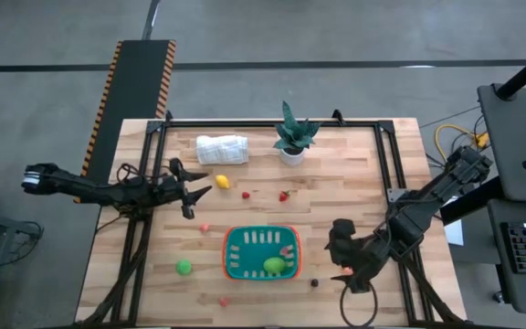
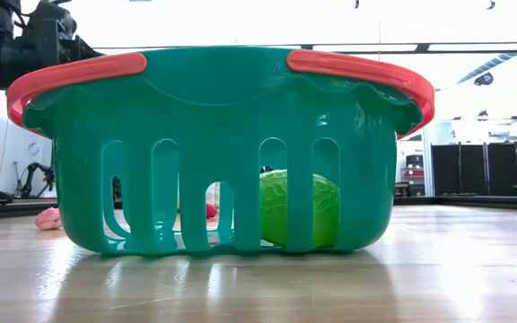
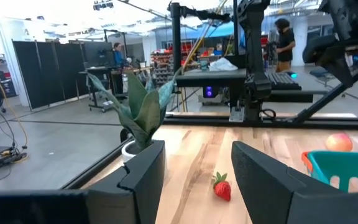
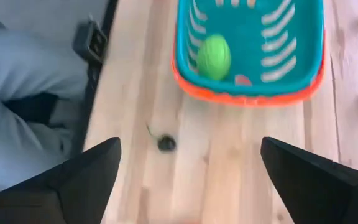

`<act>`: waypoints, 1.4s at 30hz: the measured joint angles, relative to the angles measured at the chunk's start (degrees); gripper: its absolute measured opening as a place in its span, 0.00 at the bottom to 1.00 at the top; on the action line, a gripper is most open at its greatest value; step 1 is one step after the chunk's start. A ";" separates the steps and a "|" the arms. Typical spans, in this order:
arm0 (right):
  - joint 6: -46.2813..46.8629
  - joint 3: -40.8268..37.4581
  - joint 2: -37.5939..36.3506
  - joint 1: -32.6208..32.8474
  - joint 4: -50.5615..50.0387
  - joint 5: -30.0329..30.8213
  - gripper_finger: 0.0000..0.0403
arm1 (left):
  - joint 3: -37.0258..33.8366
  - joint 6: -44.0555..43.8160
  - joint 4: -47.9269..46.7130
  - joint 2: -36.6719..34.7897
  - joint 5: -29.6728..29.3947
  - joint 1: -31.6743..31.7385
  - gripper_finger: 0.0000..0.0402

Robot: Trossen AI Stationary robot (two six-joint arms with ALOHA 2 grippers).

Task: Pick and placing Produce into tupperware
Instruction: Put the large pink peach into the blue bin

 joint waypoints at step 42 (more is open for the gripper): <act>26.84 -17.72 1.16 10.39 0.74 -3.07 0.94 | -0.04 -10.10 13.53 13.49 0.04 -0.01 0.43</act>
